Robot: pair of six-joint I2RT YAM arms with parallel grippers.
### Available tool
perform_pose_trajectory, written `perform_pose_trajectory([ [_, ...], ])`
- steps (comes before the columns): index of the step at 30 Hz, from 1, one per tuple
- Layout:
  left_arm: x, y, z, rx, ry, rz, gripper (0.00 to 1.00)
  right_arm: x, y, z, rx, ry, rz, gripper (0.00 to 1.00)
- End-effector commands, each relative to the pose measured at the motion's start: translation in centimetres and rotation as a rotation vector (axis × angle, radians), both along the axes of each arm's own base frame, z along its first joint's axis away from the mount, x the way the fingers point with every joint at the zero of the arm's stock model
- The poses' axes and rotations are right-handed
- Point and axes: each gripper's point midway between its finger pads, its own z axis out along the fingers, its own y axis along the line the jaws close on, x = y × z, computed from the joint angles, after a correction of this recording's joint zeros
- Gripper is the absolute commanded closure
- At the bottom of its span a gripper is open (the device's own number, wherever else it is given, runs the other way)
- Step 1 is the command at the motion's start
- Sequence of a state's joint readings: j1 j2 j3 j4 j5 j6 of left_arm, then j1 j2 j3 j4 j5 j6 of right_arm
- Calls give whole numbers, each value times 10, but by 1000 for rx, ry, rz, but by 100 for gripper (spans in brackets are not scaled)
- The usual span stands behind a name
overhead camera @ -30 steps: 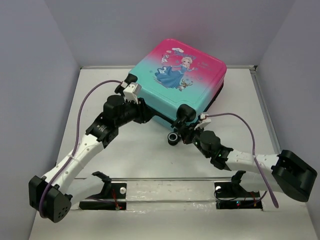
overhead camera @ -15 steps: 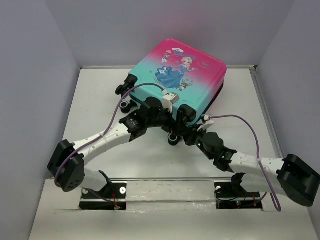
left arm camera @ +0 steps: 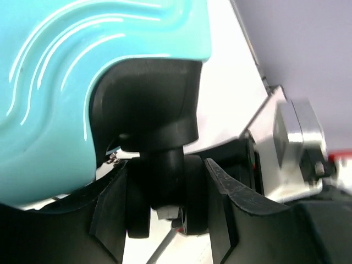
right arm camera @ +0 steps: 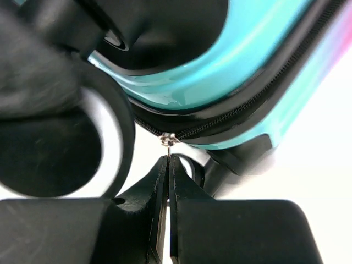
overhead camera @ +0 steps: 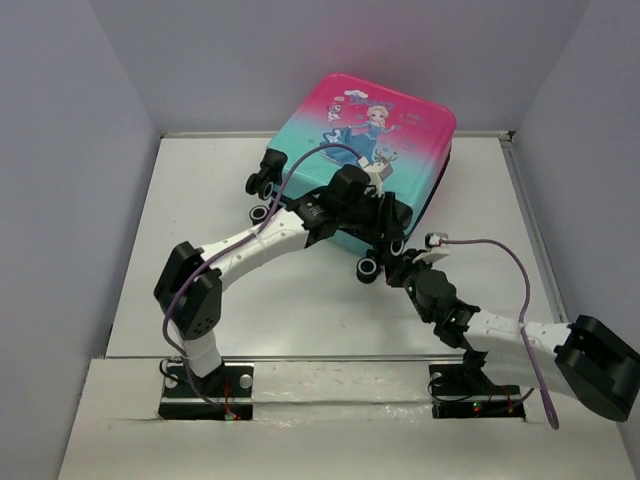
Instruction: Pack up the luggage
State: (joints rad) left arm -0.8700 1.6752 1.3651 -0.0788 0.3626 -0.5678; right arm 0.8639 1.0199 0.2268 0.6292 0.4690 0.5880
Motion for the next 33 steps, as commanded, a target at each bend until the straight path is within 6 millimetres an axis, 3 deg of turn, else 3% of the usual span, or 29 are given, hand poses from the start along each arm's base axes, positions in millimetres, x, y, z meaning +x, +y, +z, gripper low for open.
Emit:
perform_pose_trajectory([
  [1, -35, -98, 192, -544, -296, -207, 94, -16, 62, 45, 122, -128, 213, 93],
  [2, -35, -110, 188, -546, -284, -216, 94, -14, 64, 47, 113, -151, 202, 93],
  [3, -38, -114, 215, -598, -300, -218, 94, -11, 63, 62, 157, -197, 157, 93],
  [4, -40, -126, 212, -604, -286, -226, 94, -5, 62, 59, 144, -206, 125, 93],
  [6, -42, -136, 225, -641, -279, -234, 94, 4, 55, 81, 215, -275, 35, 93],
  [7, -46, -137, 249, -691, -285, -240, 94, 6, 58, 89, 232, -302, 17, 93],
  [8, -42, -147, 244, -690, -271, -240, 94, 10, 64, 84, 184, -325, 7, 93],
  [10, -52, -155, 255, -723, -249, -266, 94, 16, 70, 113, 215, -423, -31, 93],
  [12, -62, -156, 260, -737, -234, -297, 94, 21, 77, 111, 233, -428, -45, 93],
  [14, -69, -148, 262, -715, -248, -314, 59, 24, 84, 111, 233, -415, -35, 93],
  [15, -66, -144, 250, -673, -251, -296, 44, 24, 84, 108, 227, -402, -33, 93],
  [16, -63, -137, 248, -644, -280, -275, 19, 24, 83, 105, 220, -389, -37, 93],
  [18, -54, -100, 264, -568, -403, -177, 5, 19, 72, 92, 218, -351, -48, 93],
  [19, -45, -88, 244, -495, -416, -143, 1, 17, 69, 88, 209, -343, -45, 93],
  [20, -45, -54, 264, -469, -495, -82, 1, 15, 65, 73, 171, -311, -42, 93],
  [21, -30, -34, 243, -398, -496, -30, 1, 13, 61, 72, 174, -300, -45, 93],
  [22, -35, 2, 270, -424, -543, 13, 1, 12, 59, 69, 171, -289, -45, 93],
  [24, -17, 49, 253, -317, -548, 130, 1, 8, 55, 59, 158, -266, -40, 93],
  [25, -5, 95, 244, -274, -559, 230, 1, 7, 53, 59, 159, -265, -40, 93],
  [26, 5, 121, 227, -219, -552, 298, 1, 7, 53, 55, 149, -250, -37, 93],
  [27, 20, 168, 202, -155, -542, 405, 1, 6, 53, 56, 151, -248, -32, 93],
  [28, 21, 169, 174, -92, -506, 395, 1, 6, 54, 55, 141, -243, -28, 93],
  [29, 32, 213, 142, 28, -488, 486, 1, 6, 55, 54, 134, -240, -23, 93],
  [30, 35, 231, 141, 45, -482, 529, 1, 6, 55, 54, 134, -240, -22, 93],
  [32, 41, 267, 87, 228, -433, 579, 1, 4, 56, 51, 138, -233, -15, 93],
  [33, 42, 273, 74, 266, -424, 573, 1, 4, 56, 50, 139, -230, -12, 93],
])
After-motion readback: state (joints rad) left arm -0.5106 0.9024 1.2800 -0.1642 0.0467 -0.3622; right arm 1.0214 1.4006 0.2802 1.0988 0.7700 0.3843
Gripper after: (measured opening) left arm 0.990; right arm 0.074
